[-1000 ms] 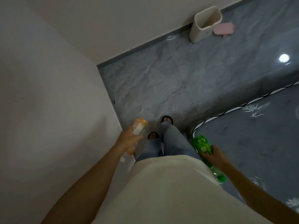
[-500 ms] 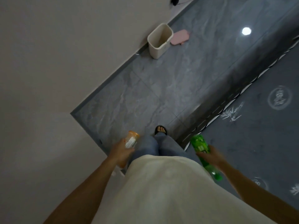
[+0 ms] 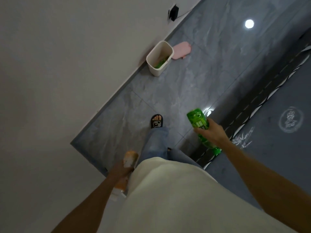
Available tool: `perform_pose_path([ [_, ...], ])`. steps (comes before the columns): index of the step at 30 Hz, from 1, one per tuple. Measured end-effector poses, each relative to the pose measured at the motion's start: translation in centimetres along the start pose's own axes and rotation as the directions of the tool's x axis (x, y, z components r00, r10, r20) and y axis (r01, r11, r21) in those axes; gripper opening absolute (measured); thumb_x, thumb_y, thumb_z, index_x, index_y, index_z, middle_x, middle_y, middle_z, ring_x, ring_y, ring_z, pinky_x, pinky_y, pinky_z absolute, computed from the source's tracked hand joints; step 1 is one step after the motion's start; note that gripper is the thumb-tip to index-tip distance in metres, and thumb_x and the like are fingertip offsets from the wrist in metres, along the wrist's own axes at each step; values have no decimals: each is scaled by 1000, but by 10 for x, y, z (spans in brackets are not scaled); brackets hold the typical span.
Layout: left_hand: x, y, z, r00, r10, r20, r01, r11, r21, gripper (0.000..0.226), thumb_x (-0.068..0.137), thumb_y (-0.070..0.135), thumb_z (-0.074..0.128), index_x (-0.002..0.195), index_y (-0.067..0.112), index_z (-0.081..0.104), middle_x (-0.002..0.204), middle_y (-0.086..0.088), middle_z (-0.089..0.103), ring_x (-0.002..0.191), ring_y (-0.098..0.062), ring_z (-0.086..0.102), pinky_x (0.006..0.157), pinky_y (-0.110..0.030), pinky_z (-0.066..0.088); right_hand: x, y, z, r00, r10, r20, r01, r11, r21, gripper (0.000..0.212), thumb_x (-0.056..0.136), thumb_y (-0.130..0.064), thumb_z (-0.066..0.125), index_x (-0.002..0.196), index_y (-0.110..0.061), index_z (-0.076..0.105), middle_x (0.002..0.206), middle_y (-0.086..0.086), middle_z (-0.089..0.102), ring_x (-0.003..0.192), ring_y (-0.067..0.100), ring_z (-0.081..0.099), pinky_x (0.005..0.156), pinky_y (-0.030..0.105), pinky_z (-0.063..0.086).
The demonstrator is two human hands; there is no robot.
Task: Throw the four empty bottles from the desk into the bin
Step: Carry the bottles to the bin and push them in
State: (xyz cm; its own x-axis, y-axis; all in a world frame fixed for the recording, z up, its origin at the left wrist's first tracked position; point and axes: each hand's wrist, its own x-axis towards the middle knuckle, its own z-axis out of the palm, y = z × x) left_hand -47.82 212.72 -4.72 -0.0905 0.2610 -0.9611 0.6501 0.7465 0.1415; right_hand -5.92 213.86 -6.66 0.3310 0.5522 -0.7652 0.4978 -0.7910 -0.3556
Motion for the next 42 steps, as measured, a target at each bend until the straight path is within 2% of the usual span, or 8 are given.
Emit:
perform_pose_path([
  [3, 21, 66, -20, 998, 63, -27, -59, 991, 121, 54, 79, 37, 66, 122, 4, 62, 115, -23, 70, 95, -39, 70, 85, -48, 59, 14, -6, -16, 996, 90, -14, -90, 996, 17, 70, 74, -55, 76, 130, -20, 54, 104, 9, 65, 86, 25, 60, 79, 30, 47],
  [8, 49, 202, -39, 972, 220, -75, -191, 940, 284, 56, 80, 35, 72, 130, 18, 53, 108, -8, 68, 81, -22, 64, 64, -30, 48, 26, 9, -41, 972, 235, -13, -235, 972, 9, 65, 77, -52, 76, 130, -21, 55, 113, 16, 67, 90, 28, 60, 78, 32, 45],
  [15, 78, 361, -27, 936, 350, -44, -315, 886, 339, 70, 69, 48, 68, 132, 24, 48, 109, -4, 63, 93, -28, 65, 73, -37, 53, 59, 31, -101, 940, 340, -16, -340, 940, -26, 61, 80, -51, 73, 128, -17, 56, 112, 17, 69, 102, 36, 65, 76, 35, 44],
  [21, 98, 415, -2, 943, 315, -109, -273, 917, 292, 62, 75, 41, 73, 129, 20, 51, 109, -9, 67, 96, -33, 69, 85, -49, 59, 131, 23, -184, 939, 341, 35, -338, 938, -81, 63, 82, -51, 71, 132, -19, 54, 120, 18, 68, 109, 37, 64, 78, 34, 42],
  [24, 98, 415, 9, 955, 246, -168, -193, 940, 280, 70, 80, 44, 76, 139, 18, 50, 123, -11, 66, 106, -36, 66, 88, -40, 53, 174, 1, -227, 954, 293, 62, -281, 947, -154, 67, 77, -56, 73, 132, -22, 54, 118, 16, 69, 108, 35, 65, 78, 31, 42],
  [29, 100, 399, 21, 981, 103, -166, -68, 977, 203, 65, 83, 38, 76, 134, 13, 45, 116, -13, 64, 98, -32, 65, 84, -39, 53, 240, -68, -262, 976, 149, 160, -109, 965, -238, 66, 76, -54, 75, 128, -18, 55, 96, 8, 64, 80, 23, 62, 77, 31, 43],
  [32, 116, 396, 24, 983, 62, -173, -38, 990, 139, 69, 81, 38, 77, 135, 15, 39, 107, -7, 59, 91, -28, 63, 79, -35, 50, 285, -117, -262, 973, 26, 228, 43, 955, -293, 67, 77, -53, 74, 129, -18, 51, 100, 5, 66, 83, 20, 59, 77, 32, 48],
  [42, 312, 465, 16, 920, 180, -347, -222, 972, -83, 47, 78, 48, 70, 114, 39, 42, 92, 10, 61, 72, -4, 63, 50, -21, 45, 515, -269, -135, 867, -361, 344, 488, 752, -442, 66, 75, -53, 72, 127, -20, 47, 109, 4, 63, 85, 17, 60, 68, 29, 46],
])
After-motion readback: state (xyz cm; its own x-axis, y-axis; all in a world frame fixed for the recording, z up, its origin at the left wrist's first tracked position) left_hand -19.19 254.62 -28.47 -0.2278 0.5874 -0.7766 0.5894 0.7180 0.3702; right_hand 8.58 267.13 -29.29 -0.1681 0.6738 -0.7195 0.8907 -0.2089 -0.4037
